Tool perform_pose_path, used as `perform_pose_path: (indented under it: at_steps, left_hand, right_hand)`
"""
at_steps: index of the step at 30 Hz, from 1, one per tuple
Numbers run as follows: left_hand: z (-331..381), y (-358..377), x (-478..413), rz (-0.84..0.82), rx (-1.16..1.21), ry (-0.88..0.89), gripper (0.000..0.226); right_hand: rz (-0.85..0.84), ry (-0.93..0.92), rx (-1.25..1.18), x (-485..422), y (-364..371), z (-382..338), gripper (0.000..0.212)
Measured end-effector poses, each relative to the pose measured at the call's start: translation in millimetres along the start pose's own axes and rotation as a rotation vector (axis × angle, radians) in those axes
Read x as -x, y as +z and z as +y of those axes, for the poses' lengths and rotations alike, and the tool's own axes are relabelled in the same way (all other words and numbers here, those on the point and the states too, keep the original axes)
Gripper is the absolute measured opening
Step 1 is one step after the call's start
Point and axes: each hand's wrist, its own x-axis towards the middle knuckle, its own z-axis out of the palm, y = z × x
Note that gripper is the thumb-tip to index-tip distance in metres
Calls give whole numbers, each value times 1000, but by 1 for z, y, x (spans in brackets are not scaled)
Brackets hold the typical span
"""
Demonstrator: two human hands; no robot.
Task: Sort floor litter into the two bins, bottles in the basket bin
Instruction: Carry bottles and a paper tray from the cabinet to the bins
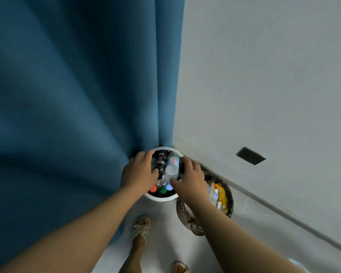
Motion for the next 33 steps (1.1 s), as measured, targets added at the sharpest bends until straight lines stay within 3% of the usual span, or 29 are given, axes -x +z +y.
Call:
perform_pose_path:
  at_steps: [8, 15, 25, 33]
  left_hand:
    - [22, -19, 109, 169, 22, -87, 52]
    - [2, -33, 203, 249, 38, -234, 56]
    - [-89, -12, 360, 319, 78, -566, 57]
    - [-168, 18, 527, 338, 169, -864, 55]
  right_hand:
    - [-97, -195, 132, 74, -49, 1, 66]
    - [-215, -350, 239, 137, -42, -24, 66]
    - [-453, -633, 414, 257, 54, -75, 64]
    - [-636, -835, 528, 405, 156, -94, 65]
